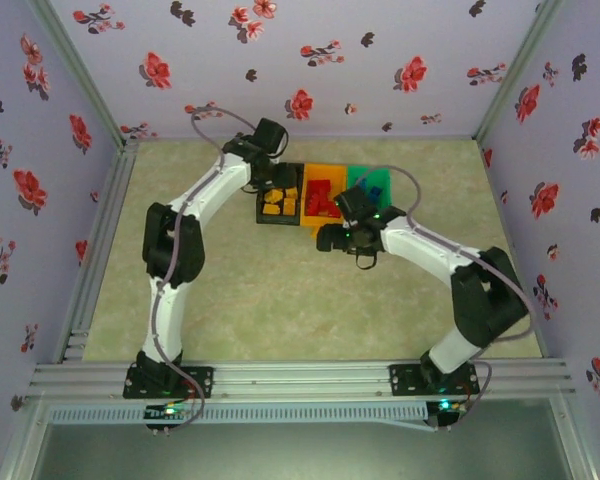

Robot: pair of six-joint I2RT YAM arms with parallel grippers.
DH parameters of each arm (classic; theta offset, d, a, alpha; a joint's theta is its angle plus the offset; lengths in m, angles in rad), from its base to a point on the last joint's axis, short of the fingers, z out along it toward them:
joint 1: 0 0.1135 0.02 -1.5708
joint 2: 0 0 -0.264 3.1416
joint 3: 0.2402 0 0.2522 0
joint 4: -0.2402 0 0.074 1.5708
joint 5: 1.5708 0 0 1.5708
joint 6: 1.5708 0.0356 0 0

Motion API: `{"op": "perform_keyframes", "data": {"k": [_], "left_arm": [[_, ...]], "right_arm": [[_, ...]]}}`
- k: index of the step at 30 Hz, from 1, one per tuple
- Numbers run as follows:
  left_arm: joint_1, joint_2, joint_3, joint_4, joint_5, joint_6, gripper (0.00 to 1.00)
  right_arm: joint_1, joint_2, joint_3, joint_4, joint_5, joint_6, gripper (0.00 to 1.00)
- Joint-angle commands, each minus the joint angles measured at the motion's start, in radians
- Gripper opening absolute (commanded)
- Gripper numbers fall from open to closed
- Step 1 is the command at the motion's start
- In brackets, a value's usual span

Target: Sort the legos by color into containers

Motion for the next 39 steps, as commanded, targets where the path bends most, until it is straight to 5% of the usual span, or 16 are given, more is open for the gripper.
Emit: {"op": "perform_keyframes", "data": {"k": [1,11,22,39], "left_arm": [[0.004,-0.167,-0.062,-0.019,-0.005,-0.01,0.61],[0.004,-0.422,-0.322,0.026,-0.011,-0.076,0.62],[0.015,-0.539,-0.455,0.033,-0.023,-0.11,0.62],[0.021,-0.586,-0.499,0.028,-0.019,-0.129,0.61]], "right_arm": [[0.005,0.047,0.052,0.084,0.034,-0.056,0.89],[0.005,0.238,0.191,0.113,-0.007,-0.125,0.9],[-0.011,0.388,0.326,0.062,-0.029,-0.168,0.9],[0.028,0.352,0.225,0.073,-0.047,-0.203,0.82]]}}
